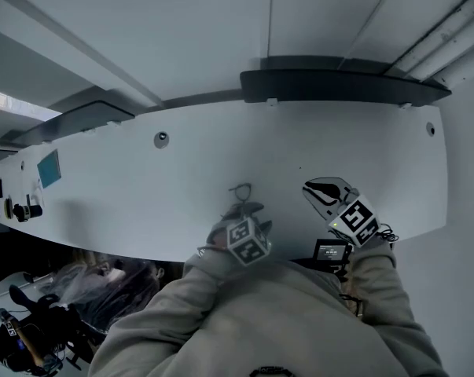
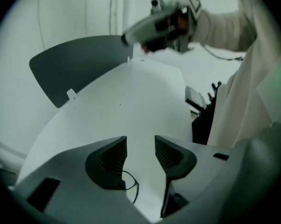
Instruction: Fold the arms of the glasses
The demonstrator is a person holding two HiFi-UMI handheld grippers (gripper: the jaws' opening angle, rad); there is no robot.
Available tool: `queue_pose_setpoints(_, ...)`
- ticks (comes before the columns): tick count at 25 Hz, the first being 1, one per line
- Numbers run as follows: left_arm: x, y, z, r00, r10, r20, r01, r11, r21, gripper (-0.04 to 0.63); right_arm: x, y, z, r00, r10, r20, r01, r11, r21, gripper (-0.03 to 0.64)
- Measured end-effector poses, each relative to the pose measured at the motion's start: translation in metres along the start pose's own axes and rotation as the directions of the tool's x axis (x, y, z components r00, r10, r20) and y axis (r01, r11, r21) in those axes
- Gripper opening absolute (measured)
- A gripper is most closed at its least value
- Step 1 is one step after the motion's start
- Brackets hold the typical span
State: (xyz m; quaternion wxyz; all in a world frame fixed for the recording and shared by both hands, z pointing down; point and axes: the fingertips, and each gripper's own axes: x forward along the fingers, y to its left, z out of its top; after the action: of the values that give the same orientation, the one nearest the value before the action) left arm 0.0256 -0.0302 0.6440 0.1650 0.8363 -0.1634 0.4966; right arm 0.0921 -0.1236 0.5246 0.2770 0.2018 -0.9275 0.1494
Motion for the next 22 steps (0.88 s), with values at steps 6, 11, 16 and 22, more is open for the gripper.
queue_pose_setpoints(6,-0.053,-0.033,-0.025,0.982,-0.022,0.186,0.054,0.984,-0.167,0.156,0.124,0.065,-0.025,0.979,0.157,-0.128,-0.185,0.951,-0.249,0.161)
queue_pose_setpoints(11,-0.062,-0.050,-0.085,0.990,0.002,0.144,0.042,0.953,-0.301,0.147,0.193,0.069,-0.013,0.970,0.163,-0.182,-0.220,0.905,-0.364,0.184)
queue_pose_setpoints(16,-0.075,-0.055,-0.115,0.988,0.050,0.148,0.014,0.913,-0.407,0.147,0.224,0.075,-0.017,0.944,0.203,-0.261,-0.299,0.860,-0.414,0.183)
queue_pose_setpoints(22,-0.079,-0.048,-0.130,0.981,0.109,0.163,-0.019,0.882,-0.470,0.140,0.228,0.077,-0.030,0.936,0.193,-0.293,-0.309,0.851,-0.425,0.043)
